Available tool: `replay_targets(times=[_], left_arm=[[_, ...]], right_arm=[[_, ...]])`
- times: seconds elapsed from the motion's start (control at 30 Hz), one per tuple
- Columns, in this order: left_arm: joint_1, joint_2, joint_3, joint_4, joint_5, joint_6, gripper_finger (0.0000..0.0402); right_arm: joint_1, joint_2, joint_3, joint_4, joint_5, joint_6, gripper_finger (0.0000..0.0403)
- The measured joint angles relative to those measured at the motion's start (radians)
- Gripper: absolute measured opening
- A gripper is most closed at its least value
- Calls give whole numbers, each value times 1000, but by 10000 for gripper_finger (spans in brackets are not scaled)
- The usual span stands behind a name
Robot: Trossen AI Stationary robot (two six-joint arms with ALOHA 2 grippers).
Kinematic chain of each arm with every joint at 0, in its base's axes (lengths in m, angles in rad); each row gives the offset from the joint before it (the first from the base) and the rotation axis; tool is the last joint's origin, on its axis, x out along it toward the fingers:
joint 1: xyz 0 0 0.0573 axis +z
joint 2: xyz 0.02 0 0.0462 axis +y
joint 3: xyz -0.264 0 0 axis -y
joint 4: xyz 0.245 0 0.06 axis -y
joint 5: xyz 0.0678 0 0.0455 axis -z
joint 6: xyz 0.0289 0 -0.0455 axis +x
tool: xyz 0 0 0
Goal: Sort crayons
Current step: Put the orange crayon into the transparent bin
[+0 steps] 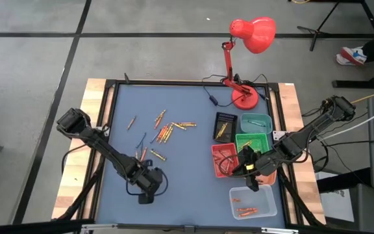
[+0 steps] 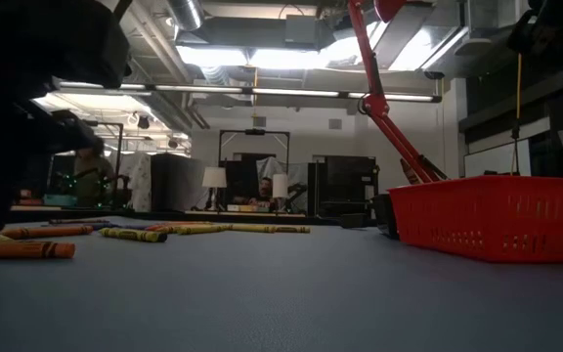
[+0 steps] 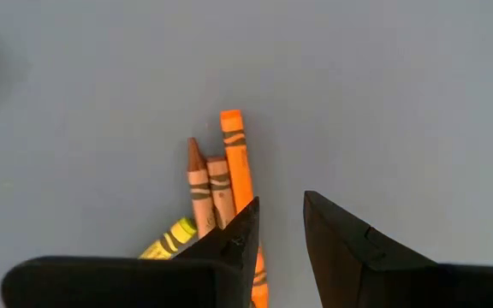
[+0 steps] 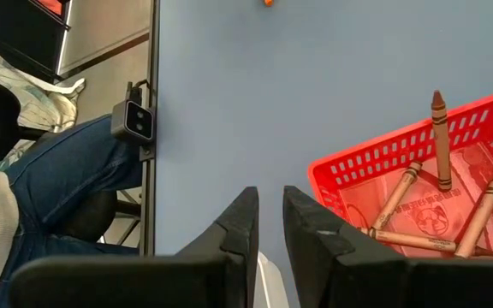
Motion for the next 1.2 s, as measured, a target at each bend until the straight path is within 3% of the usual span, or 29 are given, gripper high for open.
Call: replay_targets(times=[1.2], left_arm=[[-13, 34, 0, 4, -67, 6, 79]], right_arm=[[0, 0, 0, 0, 0, 0, 56]])
